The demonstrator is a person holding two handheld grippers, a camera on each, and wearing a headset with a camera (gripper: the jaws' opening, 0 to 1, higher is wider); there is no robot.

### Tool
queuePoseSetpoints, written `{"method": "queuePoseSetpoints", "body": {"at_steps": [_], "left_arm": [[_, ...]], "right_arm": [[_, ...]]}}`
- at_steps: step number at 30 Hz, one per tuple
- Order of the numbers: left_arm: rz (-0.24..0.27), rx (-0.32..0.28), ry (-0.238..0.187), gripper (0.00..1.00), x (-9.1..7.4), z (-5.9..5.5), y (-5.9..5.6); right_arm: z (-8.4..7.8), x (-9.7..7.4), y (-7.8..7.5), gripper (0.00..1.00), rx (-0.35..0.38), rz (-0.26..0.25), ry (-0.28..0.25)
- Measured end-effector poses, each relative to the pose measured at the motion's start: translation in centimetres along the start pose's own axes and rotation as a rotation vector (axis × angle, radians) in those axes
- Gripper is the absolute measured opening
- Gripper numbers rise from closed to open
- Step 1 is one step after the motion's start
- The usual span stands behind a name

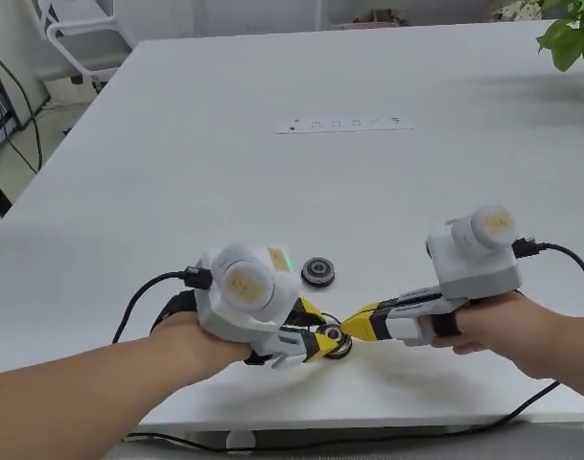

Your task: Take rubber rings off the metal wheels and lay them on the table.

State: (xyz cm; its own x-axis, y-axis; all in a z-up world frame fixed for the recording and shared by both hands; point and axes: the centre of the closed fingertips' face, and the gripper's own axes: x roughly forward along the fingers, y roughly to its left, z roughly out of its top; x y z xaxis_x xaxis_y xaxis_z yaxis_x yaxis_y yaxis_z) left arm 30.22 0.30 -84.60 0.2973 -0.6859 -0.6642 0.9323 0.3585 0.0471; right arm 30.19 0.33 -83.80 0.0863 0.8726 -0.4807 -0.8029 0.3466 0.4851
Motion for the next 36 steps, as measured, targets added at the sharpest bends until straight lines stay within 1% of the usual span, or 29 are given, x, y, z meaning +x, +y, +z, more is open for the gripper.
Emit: {"method": "queuePoseSetpoints", "body": {"at_steps": [2,3,4,5,7,10,17,19,25,30,33,36], "left_arm": [[-0.004,-0.010,-0.011,0.19,-0.2,0.3,0.1],[-0.008,-0.017,-0.016,0.21,-0.3,0.4,0.1],[-0.022,-0.022,-0.025,0.22,-0.4,0.5,-0.1],[-0.027,-0.025,-0.026,0.23,-0.5,0.6,-0.1],[-0.024,-0.022,-0.027,0.23,-0.7,0.6,0.0],[-0.022,-0.035,-0.039,0.24,-1.2,0.7,0.2],[-0.030,-0.032,-0.072,0.28,-2.5,1.5,-0.3],[-0.026,-0.029,-0.083,0.30,-3.0,1.6,-0.1],[-0.009,-0.052,-0.120,0.34,-4.7,2.1,0.4],[0.008,-0.066,-0.146,0.38,-5.9,2.3,0.7],[0.021,-0.072,-0.158,0.40,-6.6,2.3,1.1],[0.033,-0.078,-0.166,0.45,-7.2,2.1,1.3]], "right_arm": [[0.2,-0.1,0.1,0.00,0.006,0.001,-0.009],[0.3,-0.2,0.1,0.00,0.008,-0.003,-0.015],[0.4,-0.2,0.0,0.00,0.013,-0.005,-0.020],[0.5,-0.5,-0.2,0.00,0.020,-0.007,-0.026],[0.6,-0.5,-0.2,0.00,0.020,-0.007,-0.031],[0.8,-0.5,-0.3,0.00,0.024,-0.004,-0.037],[1.3,-0.7,0.0,0.00,0.026,0.002,-0.053],[1.4,-0.8,0.1,0.00,0.025,0.004,-0.056],[1.7,-0.9,0.3,0.00,0.023,0.011,-0.063],[2.4,-1.0,0.5,0.00,0.028,0.014,-0.072],[2.8,-1.0,0.6,0.00,0.028,0.016,-0.077],[3.3,-0.8,0.6,0.00,0.031,0.016,-0.082]]}}
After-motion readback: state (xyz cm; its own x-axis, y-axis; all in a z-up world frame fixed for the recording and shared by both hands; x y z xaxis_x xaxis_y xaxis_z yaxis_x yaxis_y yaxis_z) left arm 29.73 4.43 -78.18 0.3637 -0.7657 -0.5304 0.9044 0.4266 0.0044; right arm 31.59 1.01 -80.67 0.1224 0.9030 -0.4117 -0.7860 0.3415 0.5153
